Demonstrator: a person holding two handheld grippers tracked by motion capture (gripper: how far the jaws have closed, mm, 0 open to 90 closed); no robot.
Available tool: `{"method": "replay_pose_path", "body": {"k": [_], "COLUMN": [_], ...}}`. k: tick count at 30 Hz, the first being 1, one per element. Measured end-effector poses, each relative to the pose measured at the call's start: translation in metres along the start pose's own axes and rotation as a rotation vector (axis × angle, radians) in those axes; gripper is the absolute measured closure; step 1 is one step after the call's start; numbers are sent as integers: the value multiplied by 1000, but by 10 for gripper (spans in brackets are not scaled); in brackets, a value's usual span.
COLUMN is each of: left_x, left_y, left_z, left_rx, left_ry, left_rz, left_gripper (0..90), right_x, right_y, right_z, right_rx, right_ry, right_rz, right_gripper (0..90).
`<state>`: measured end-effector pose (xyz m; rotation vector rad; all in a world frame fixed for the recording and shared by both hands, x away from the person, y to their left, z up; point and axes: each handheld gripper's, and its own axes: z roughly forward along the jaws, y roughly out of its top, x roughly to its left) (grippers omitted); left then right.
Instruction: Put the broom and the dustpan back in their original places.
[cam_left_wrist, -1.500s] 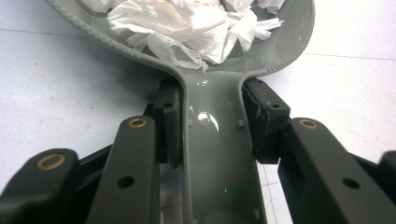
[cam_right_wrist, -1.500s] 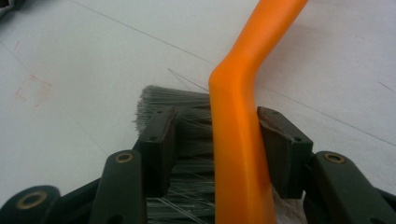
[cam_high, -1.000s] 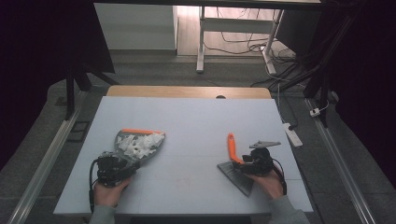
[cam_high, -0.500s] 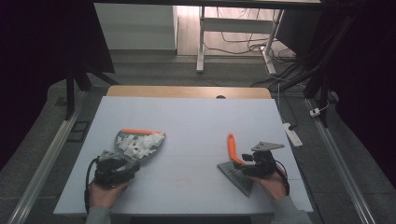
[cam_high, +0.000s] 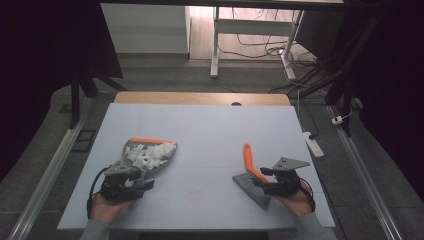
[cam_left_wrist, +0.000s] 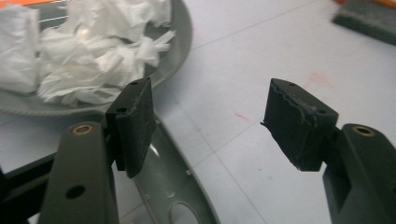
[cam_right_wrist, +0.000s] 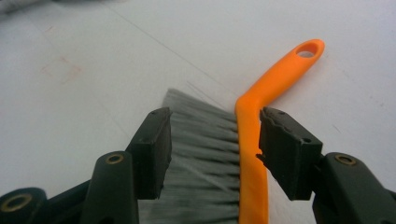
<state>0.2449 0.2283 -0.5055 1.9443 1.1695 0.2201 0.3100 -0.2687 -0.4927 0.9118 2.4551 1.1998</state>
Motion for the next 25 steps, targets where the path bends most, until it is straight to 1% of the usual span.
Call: {"method": "replay_pose_path", "body": {"k": [5,8,12,16,25], "left_x": [-2,-5,-6,-7,-6], "left_y": [-3,-5,-6,-6,-6], "left_z": [-1,-2,-1,0,-2], "left_rx": [8,10,15,17,10], "left_ry": [-32,-33,-35,-33,-30], "left_rz": [17,30,29,29,25], "left_gripper": [341,339,336,335,334], "right_x": [2,2,2,4,5], "right_y": [-9,-14,-13,-11,-11], "right_z": [-10,-11,-10,-10,-12], "right_rx": [-17,-19,-21,-29,-35], "right_ry": [-13,-22,-28,-29,-27], "right_rz": [-9,-13,-18,-36,-39], "right_gripper": [447,448,448,447,447]}}
